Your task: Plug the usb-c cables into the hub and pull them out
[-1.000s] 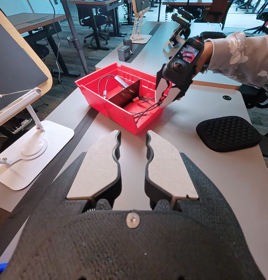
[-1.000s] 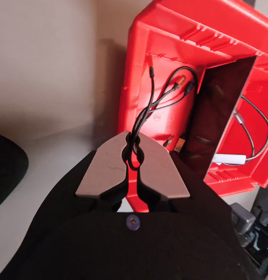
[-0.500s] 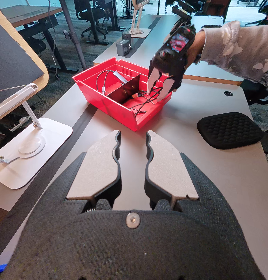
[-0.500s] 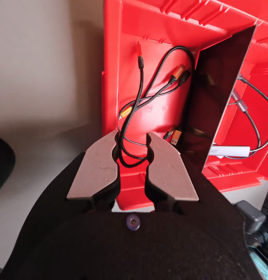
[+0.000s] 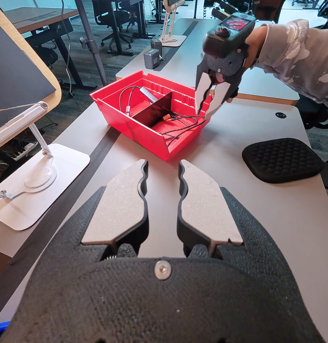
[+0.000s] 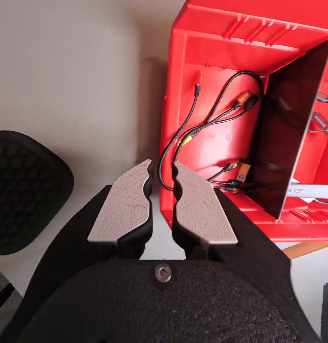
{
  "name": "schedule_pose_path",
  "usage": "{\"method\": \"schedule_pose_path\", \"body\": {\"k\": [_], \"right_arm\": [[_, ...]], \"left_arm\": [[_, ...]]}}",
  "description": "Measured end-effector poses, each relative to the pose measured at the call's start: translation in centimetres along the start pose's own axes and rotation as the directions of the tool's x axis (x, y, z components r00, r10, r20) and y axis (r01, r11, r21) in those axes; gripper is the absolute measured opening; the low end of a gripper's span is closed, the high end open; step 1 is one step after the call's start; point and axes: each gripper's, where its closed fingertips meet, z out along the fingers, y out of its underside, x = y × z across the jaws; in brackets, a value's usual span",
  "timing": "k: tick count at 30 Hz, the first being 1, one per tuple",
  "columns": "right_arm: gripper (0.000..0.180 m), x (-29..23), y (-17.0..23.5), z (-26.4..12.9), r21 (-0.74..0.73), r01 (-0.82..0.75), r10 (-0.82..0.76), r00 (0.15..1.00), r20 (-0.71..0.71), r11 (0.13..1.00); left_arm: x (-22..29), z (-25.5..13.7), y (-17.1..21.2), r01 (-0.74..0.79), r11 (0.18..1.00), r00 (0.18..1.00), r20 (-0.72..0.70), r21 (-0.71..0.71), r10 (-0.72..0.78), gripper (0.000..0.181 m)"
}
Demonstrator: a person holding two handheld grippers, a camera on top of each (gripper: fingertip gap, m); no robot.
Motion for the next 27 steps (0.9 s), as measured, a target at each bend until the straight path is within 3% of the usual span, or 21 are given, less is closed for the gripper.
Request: {"method": "schedule_pose_path", "body": {"k": [5, 14, 19, 23, 27], "right_arm": [[0.005, 0.2, 1.4, 1.7, -0.118, 0.058, -0.067, 0.994, -0.081, 0.991], [0.006, 3.1, 1.9, 2.9, -0.274, 0.025, -0.101, 0.958, -0.27, 0.961], [0.027, 3.1, 0.3, 1.8, -0.154, -0.015, -0.033, 0.952, -0.304, 0.988], [0.029, 2.0, -2.6, 0.6, 0.027, 0.044, -0.032, 0.939, -0.342, 0.999], [0.03, 0.0, -4.0, 1.2, 0.084, 0.106, -0.068, 0.928, -0.366, 0.991]], "left_arm": [[-0.4, 0.0, 0.2, 0.017, 1.0, 1.0, 0.002, 0.0, -0.017, 0.031], [-0.4, 0.2, 0.5, 0.017, 1.0, 1.0, 0.006, -0.011, -0.016, 0.031], [-0.7, -0.3, 0.4, 0.016, 1.0, 1.0, 0.021, -0.009, -0.016, 0.031], [-1.2, -1.0, 0.3, 0.026, 1.0, 0.999, 0.048, -0.006, -0.026, 0.031], [-2.2, -1.9, 0.7, 0.032, 0.998, 0.991, 0.128, -0.046, -0.026, 0.031]]}}
